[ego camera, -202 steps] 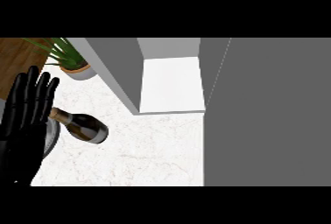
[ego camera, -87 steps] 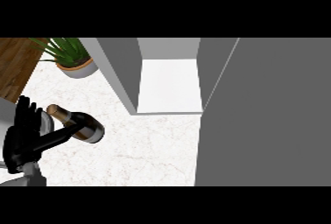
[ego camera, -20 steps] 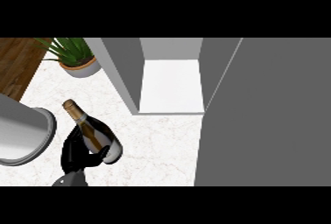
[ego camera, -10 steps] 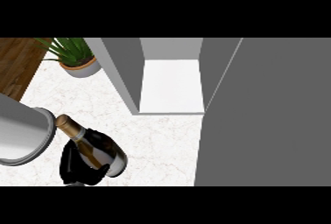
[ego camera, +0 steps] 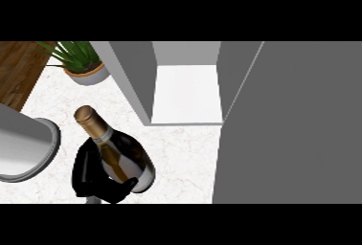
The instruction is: Pick up the wine, place it into the cabinet and close the cabinet
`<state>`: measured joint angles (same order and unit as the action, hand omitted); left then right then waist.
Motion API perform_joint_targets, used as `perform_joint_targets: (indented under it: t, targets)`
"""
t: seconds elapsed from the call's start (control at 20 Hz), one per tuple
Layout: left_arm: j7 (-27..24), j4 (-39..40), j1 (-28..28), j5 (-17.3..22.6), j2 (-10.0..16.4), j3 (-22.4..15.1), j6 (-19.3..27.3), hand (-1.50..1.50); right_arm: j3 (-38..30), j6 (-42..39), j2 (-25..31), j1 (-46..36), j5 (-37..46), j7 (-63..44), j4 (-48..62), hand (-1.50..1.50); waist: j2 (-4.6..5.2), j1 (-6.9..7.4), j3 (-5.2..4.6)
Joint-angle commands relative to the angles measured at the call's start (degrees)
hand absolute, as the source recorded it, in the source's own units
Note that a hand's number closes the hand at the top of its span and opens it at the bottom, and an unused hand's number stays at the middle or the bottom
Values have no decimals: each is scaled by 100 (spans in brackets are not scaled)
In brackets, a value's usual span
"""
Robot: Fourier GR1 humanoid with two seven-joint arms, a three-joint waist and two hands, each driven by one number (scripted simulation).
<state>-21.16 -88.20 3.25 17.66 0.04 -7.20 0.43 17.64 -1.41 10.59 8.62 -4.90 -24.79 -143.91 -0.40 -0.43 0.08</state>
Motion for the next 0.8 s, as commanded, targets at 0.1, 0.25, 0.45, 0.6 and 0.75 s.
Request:
perform_joint_targets:
  t: [0.1, 0.25, 0.45, 0.6, 0.75]
  targets:
    - [850, -709, -605, -59, -4, -861, 1360, 150, -77, -116, 46, 444, -589, -231, -1022, -150, 16, -48, -1]
    - [1393, -932, -1123, -50, -4, -1109, 2034, 150, -222, -133, 159, 320, -616, -497, -1133, -150, 19, -52, -2]
    - [1619, -639, -1423, 132, -4, -1597, 2801, 150, -172, 42, 9, 141, -499, -687, -1142, -150, 25, -45, -7]
    - [1866, -294, -1986, 139, -4, -1066, 2768, 150, -445, -99, 33, 203, -780, -465, -1104, -150, 31, -54, -3]
    - [1629, 408, -2619, 350, -4, -1304, 3179, 150, -401, -88, 28, 51, -683, -655, -1069, -150, 42, -80, -8]
